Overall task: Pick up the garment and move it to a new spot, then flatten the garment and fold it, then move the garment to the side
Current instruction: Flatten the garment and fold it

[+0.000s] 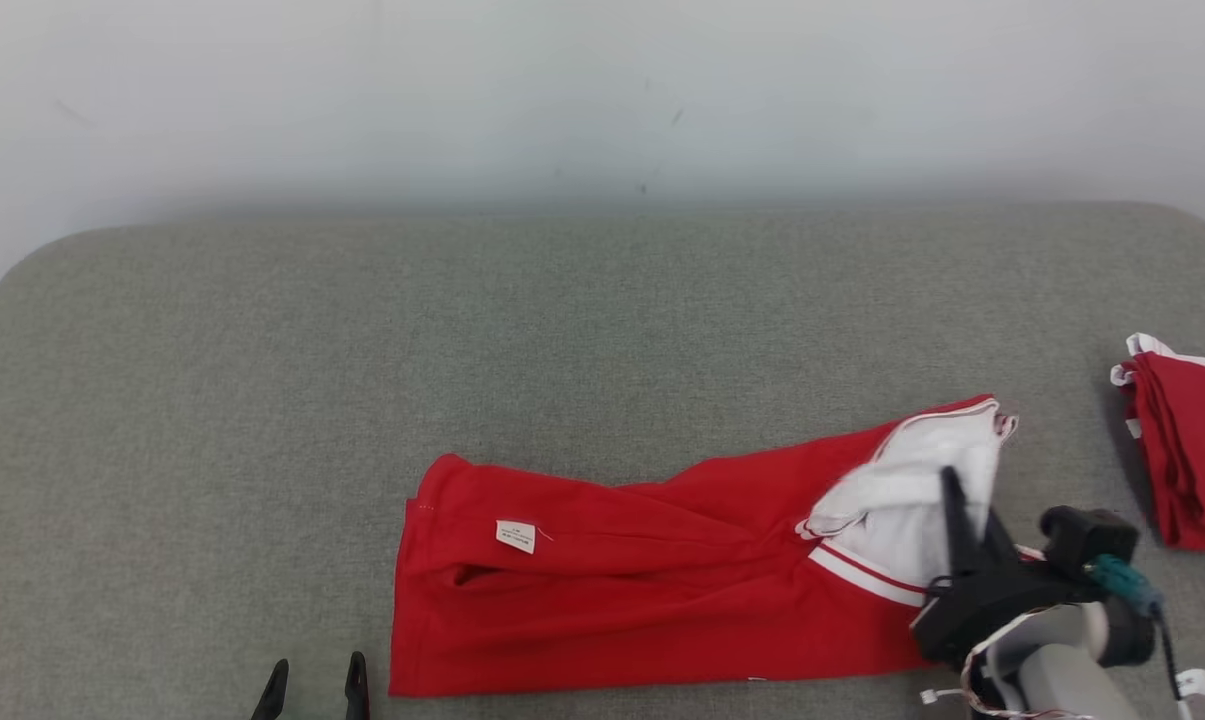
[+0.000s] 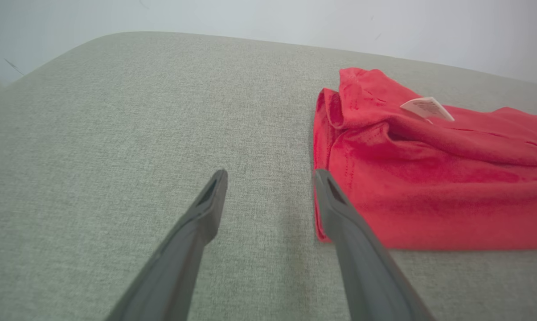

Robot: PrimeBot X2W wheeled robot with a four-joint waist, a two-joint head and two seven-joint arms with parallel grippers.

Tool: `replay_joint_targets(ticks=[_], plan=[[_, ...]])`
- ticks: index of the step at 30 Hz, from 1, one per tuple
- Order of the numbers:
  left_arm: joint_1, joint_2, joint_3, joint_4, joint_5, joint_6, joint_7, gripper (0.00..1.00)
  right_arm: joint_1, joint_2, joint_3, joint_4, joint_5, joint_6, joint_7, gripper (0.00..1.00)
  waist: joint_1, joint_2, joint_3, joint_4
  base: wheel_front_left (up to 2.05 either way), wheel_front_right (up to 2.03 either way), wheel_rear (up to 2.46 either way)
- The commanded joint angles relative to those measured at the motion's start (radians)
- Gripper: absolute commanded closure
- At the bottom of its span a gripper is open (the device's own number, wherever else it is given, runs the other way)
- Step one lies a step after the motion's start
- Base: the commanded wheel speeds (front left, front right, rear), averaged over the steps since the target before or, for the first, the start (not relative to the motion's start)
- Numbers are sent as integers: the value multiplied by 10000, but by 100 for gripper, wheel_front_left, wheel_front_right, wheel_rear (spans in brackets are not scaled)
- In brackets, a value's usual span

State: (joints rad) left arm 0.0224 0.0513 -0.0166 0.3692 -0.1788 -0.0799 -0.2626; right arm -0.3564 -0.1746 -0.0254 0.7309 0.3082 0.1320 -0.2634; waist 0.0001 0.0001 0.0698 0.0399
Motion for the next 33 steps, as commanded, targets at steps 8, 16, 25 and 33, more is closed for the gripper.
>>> replay_joint_targets(ticks=[8,16,25,33], plan=[[172,-12,-190,107,-130,17,-29,0,383,270,2285,-1055,911,-30,-3,100,-1,-1,-312,-74,0,0,0],[345,-14,-294,174,-143,-41,-29,0,-5,423,4474,-1210,1812,-30,236,100,-1,-1,-489,385,0,0,0],[366,-14,-485,249,-7,-138,-29,0,-938,903,6658,-530,2386,-30,368,100,-1,-1,-600,1377,0,0,0],[365,-14,-719,281,114,-157,-29,0,-1914,1224,7598,473,2716,-30,179,100,-1,-1,-595,2267,0,0,0]])
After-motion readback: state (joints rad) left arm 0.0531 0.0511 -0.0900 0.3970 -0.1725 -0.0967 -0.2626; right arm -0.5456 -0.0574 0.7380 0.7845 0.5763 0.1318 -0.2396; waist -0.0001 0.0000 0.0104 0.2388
